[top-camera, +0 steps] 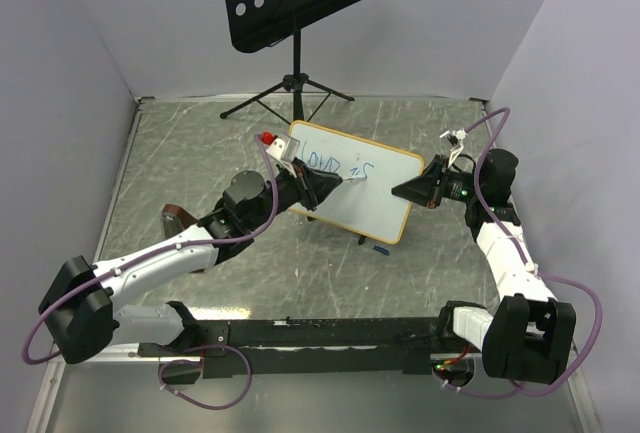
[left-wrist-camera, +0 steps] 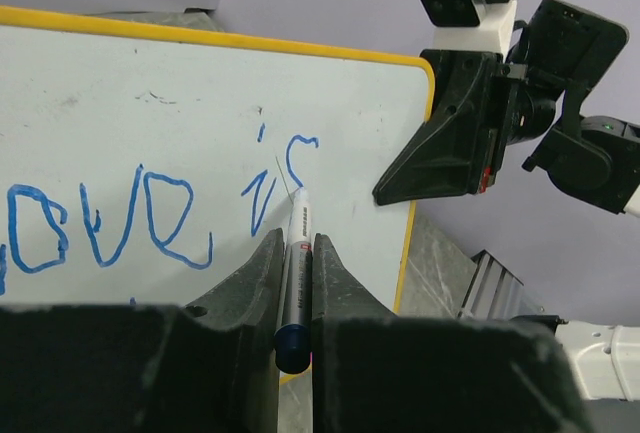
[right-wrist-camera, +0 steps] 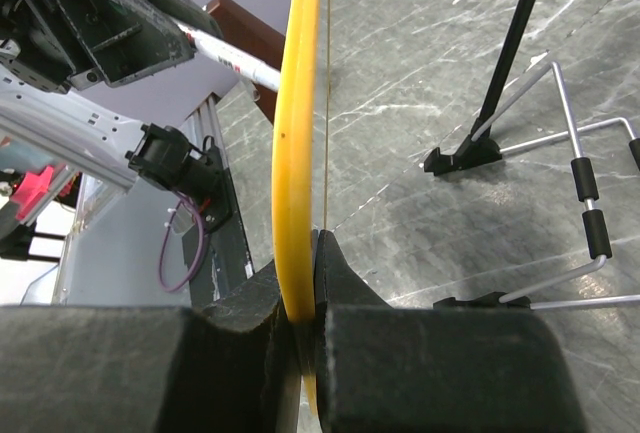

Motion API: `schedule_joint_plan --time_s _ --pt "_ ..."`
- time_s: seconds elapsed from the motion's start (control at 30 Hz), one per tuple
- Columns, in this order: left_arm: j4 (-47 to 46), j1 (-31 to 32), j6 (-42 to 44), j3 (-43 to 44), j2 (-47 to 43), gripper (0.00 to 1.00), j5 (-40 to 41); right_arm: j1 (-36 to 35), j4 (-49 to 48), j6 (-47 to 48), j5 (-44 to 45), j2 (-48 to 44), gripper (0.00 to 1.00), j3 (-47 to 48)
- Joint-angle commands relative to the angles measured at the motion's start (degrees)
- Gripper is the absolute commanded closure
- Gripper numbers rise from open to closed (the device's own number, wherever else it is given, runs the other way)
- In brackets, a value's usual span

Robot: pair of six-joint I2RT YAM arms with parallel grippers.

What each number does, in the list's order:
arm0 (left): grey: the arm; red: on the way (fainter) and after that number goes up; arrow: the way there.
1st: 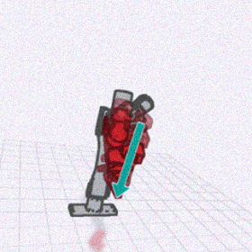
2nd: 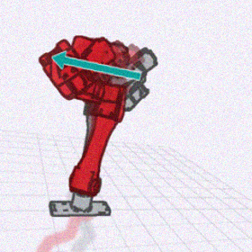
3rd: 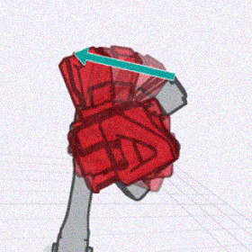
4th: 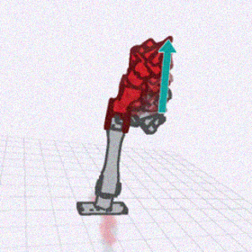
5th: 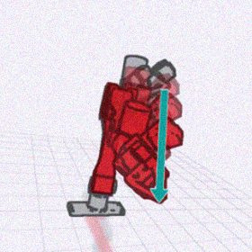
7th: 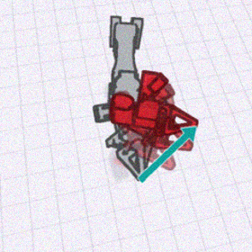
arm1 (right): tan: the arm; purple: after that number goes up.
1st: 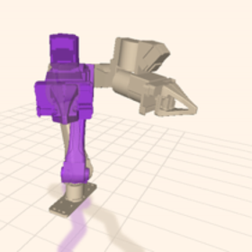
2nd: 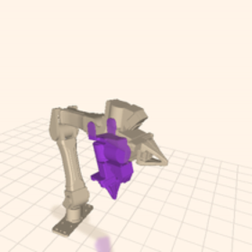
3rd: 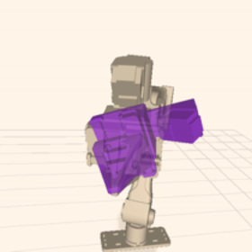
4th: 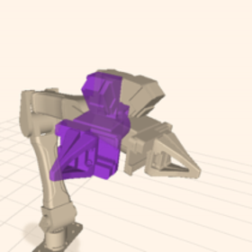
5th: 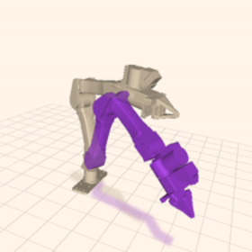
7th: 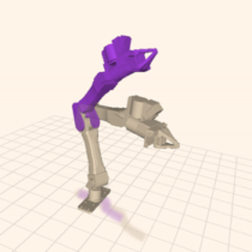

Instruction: Write a sentence on the whiteboard

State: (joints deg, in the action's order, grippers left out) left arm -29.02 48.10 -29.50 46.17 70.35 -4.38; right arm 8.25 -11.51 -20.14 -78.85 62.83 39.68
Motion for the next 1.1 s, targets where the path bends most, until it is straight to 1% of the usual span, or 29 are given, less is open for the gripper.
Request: schedule_joint_plan --time_s 0.0,0.53,0.77,0.93,1.07 --pt "1.42 -0.28 0.23 0.06 0.49 0.99 -1.24 -0.08 -4.93 -0.60 -3.50 -2.09 1.00 0.48" --pt "5.28 -0.99 0.49 -3.02 -3.55 0.99 0.43 -0.17 -5.19 -0.78 -3.50 -2.10 1.00 0.31" --pt "4.06 -1.43 0.67 -2.93 -5.83 0.99 1.39 -0.17 -4.93 -0.60 -3.50 -2.36 1.00 0.31" --pt "0.81 -1.43 0.49 -3.46 -9.08 0.99 -0.89 -0.08 -4.84 -0.34 -3.42 -2.36 1.00 0.40" --pt "1.15 -1.95 0.58 -4.16 -12.42 0.99 -2.65 -0.17 -4.67 -0.34 -3.42 -2.45 1.00 0.40"
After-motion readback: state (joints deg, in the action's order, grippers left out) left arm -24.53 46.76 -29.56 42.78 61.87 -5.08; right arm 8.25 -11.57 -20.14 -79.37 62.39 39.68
